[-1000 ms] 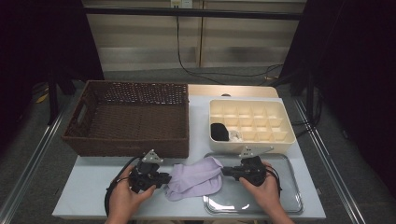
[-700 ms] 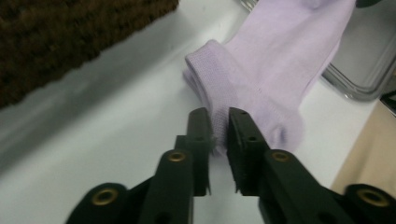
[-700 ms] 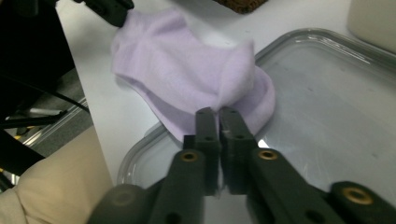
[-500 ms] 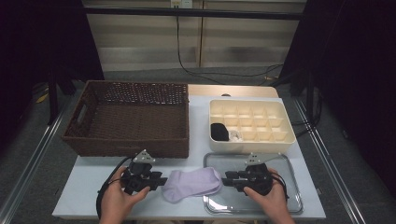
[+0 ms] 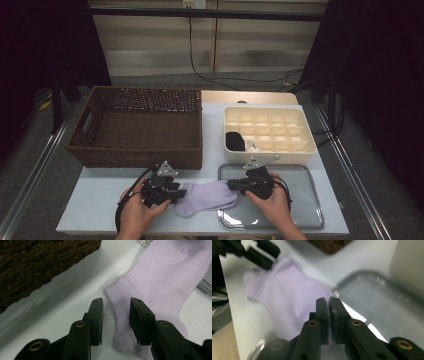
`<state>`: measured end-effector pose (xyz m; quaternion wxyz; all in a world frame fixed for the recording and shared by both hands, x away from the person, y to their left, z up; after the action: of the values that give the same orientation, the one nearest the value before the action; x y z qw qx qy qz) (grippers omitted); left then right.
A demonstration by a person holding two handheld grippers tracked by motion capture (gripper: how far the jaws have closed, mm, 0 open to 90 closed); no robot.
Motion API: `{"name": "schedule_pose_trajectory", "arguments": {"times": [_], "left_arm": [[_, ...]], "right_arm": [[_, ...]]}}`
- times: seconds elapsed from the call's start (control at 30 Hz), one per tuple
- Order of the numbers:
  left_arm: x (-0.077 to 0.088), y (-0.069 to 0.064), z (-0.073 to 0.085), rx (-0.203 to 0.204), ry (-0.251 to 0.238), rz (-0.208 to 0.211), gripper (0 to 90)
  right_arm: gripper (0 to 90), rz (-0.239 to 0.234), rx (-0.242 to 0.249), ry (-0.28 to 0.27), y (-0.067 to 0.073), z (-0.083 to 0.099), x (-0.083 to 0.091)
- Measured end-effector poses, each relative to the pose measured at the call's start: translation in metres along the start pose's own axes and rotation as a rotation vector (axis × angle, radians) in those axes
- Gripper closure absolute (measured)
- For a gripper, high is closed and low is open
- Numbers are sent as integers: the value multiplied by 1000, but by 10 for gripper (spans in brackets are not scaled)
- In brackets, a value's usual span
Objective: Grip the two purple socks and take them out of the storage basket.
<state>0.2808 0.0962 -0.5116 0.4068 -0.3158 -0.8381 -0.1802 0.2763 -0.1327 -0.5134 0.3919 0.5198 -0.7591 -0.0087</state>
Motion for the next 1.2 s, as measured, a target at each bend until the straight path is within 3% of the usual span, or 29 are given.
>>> {"name": "schedule_pose_trajectory", "arguments": {"times": [0.2,0.3,0.37,0.47,0.57,0.67,0.7,0.73,0.77,0.8,0.93,1.03,1.1,1.2], "left_arm": [[4,3,1,24,-7,-12,603],[7,5,2,46,-8,0,575],[9,4,4,60,-4,15,561],[7,1,7,60,7,35,541],[-1,-5,11,35,33,47,541],[-2,-9,11,-11,38,30,584],[-1,-12,11,0,52,76,671],[-1,-15,11,-2,53,87,778],[-1,-16,11,1,52,78,780],[0,-16,10,-25,62,78,791],[2,-5,4,-26,46,12,836],[8,10,-4,24,3,-7,837],[12,23,-8,33,-19,-26,837],[8,30,-7,50,-10,-20,833]], "right_arm": [[806,10,-21,-6,-4,15,9],[711,26,-37,-13,-7,17,9],[699,28,-35,-18,-8,17,8],[709,23,-33,-6,-7,18,5],[715,34,-24,-1,-6,17,3],[742,41,-7,4,-5,17,2],[753,36,-11,7,-4,18,2],[765,35,-11,6,-4,18,2],[786,32,-12,8,-3,17,1],[818,27,-12,8,-3,17,1],[860,20,-3,3,-2,15,0],[866,26,12,-29,-3,6,-1],[864,23,23,-59,-3,-2,-3],[859,12,26,-70,-2,-10,-12]]}}
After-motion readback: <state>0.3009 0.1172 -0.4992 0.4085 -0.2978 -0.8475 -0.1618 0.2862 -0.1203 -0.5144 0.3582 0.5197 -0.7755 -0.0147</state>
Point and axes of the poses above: each handheld gripper's, and its own axes: x roughly backward along the jaws, z roughly out of its underside, y roughly to its left, the point moved 7 cm from there along -x, roughly forward along the jaws, and after that the axes turned 14 degrees about -z, right-handed, at the moved point
